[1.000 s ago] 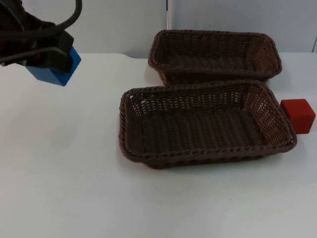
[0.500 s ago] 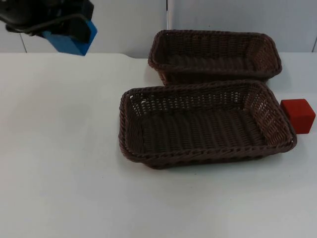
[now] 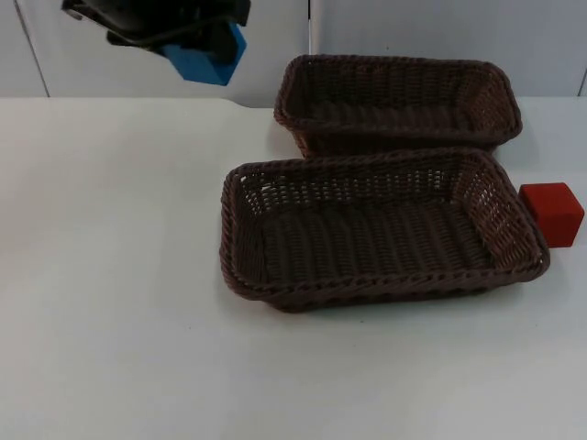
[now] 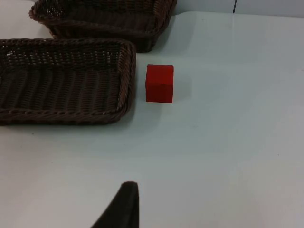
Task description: Pick up one cube with the left hand and place it into the upper basket. Pick up one cube with the right hand and place it into the lower basket.
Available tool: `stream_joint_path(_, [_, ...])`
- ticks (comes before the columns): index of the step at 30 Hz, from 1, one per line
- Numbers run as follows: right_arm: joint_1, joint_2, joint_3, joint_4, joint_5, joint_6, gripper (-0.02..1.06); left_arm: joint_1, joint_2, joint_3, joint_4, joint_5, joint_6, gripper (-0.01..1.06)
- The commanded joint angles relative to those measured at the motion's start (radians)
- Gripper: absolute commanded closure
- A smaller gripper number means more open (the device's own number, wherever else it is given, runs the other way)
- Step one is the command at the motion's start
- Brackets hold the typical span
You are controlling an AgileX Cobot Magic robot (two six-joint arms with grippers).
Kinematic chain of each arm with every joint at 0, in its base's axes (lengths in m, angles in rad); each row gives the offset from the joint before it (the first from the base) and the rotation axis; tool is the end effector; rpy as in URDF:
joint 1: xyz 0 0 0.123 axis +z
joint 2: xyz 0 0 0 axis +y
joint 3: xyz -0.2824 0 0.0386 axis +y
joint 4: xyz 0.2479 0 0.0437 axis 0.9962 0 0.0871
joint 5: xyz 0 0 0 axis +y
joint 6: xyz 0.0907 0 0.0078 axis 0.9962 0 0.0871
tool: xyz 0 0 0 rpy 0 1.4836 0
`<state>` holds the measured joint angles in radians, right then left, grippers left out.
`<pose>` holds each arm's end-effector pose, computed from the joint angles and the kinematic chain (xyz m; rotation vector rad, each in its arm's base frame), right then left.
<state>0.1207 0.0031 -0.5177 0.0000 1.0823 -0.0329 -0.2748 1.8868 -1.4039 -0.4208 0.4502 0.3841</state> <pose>-0.0073 -0.0009 0.2803 -0.1574 2.0457 0.0546 0.4055 -0.1312 0.2380 0.4134 2.3564 -0.3424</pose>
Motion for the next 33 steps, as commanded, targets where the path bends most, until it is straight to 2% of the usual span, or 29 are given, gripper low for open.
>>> stream_joint_path(1, [-0.004, -0.003, 0.002, 0.006, -0.003, -0.003, -0.01, -0.008, 0.042, -0.053, -0.036, 0.020, 0.012, 1.05])
stream_joint_path(7, [-0.004, -0.003, 0.002, 0.006, -0.003, -0.003, -0.01, -0.016, 0.154, -0.185, -0.065, 0.075, 0.037, 1.05])
stream_joint_path(16, [-0.004, -0.003, 0.002, 0.006, -0.003, -0.003, -0.01, -0.064, 0.269, -0.351, -0.067, 0.075, 0.037, 1.05])
stream_joint_path(20, [-0.004, -0.003, 0.002, 0.006, -0.003, -0.003, -0.01, -0.094, 0.357, -0.487, -0.074, 0.070, 0.037, 1.05])
stream_joint_path(22, [-0.004, -0.003, 0.002, 0.006, -0.003, -0.003, -0.01, -0.096, 0.368, -0.504, -0.076, 0.070, 0.037, 1.05])
stream_joint_path(26, [-0.004, -0.003, 0.002, 0.006, -0.003, -0.003, -0.01, -0.103, 0.491, -0.639, -0.111, 0.061, 0.037, 1.05])
stream_joint_path(33, [-0.004, -0.003, 0.002, 0.006, -0.003, -0.003, -0.01, -0.105, 0.619, -0.773, -0.184, 0.060, 0.037, 1.05])
